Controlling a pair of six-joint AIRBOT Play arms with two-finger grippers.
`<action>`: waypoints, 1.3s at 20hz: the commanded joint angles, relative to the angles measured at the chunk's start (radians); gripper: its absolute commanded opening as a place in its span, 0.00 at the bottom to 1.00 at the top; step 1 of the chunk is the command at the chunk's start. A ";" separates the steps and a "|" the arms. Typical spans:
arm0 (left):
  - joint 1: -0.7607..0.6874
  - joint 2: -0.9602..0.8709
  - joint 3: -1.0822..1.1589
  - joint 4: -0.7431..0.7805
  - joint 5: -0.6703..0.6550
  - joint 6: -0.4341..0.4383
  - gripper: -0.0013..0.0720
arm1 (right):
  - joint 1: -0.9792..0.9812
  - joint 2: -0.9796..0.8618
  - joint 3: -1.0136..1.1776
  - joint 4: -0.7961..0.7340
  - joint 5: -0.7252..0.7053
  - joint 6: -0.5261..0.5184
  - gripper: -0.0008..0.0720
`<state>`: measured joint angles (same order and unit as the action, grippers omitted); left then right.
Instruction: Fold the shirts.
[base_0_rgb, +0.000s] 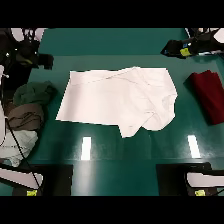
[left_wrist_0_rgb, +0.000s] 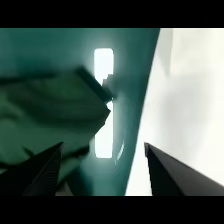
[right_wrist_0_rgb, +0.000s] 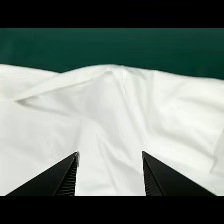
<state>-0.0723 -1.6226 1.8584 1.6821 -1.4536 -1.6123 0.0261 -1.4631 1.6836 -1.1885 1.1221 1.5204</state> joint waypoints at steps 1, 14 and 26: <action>0.021 0.068 -0.192 -0.048 -0.045 0.028 0.84 | -0.003 0.095 -0.117 0.011 0.042 -0.014 0.63; 0.021 0.291 -0.869 -0.149 0.289 0.049 0.84 | -0.003 0.358 -0.419 0.012 -0.018 -0.014 0.63; 0.021 0.275 -0.884 -0.203 0.357 0.048 0.84 | -0.003 0.359 -0.418 0.020 -0.011 -0.014 0.63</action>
<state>-0.0521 -1.3399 0.9771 1.4887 -1.0885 -1.5639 0.0235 -1.1049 1.2655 -1.1690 1.1095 1.5059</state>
